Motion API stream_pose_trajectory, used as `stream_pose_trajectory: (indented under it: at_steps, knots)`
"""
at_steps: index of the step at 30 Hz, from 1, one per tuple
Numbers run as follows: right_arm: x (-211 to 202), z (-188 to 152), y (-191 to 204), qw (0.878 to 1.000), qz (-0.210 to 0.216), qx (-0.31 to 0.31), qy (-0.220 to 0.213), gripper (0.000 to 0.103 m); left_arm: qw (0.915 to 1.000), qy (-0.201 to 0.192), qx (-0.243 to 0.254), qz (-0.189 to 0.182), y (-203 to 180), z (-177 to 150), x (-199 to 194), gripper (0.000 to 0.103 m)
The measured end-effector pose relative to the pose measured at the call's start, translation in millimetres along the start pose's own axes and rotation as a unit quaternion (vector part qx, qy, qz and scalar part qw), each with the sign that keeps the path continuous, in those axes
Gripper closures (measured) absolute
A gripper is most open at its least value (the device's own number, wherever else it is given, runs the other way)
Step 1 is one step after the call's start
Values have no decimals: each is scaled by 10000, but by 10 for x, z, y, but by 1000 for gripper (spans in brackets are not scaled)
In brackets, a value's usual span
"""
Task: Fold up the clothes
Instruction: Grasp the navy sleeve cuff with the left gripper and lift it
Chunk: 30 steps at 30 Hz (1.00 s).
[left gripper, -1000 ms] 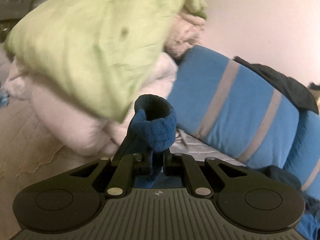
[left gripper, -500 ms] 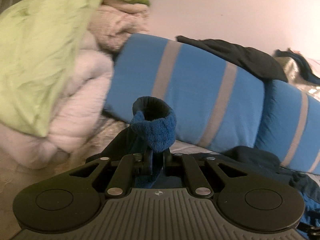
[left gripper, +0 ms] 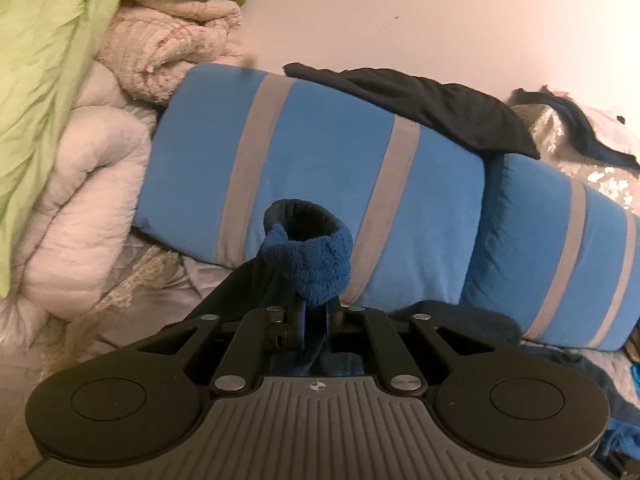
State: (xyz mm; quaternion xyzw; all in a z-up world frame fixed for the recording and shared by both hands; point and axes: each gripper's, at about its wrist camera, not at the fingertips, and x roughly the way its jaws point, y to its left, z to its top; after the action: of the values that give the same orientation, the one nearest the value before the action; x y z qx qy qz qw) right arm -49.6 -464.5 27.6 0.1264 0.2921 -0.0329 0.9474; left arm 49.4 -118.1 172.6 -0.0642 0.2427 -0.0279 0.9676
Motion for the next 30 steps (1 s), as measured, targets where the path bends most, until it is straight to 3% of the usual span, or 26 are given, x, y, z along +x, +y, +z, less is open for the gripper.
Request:
stream_pose_trajectory:
  at_steps: [6,12,19,25,30]
  knots:
    - [16,0,-19,9999,-33,88,43,0,9998,3,52,-185,-217,125,76,95]
    - [19,2,-48,9998,-68,194,56,0,9987,34,412,-300,-488,201,165,95]
    - [46,20,-80,9992,-90,379,63,0,9881,82,1421,-578,-869,185,266,95]
    - [26,13,-122,9987,2,515,59,0,9818,-273,1701,-803,-1113,68,195,95]
    - [42,10,-112,9989,22,450,105,0,9813,-171,1704,-874,-1252,-9,228,95]
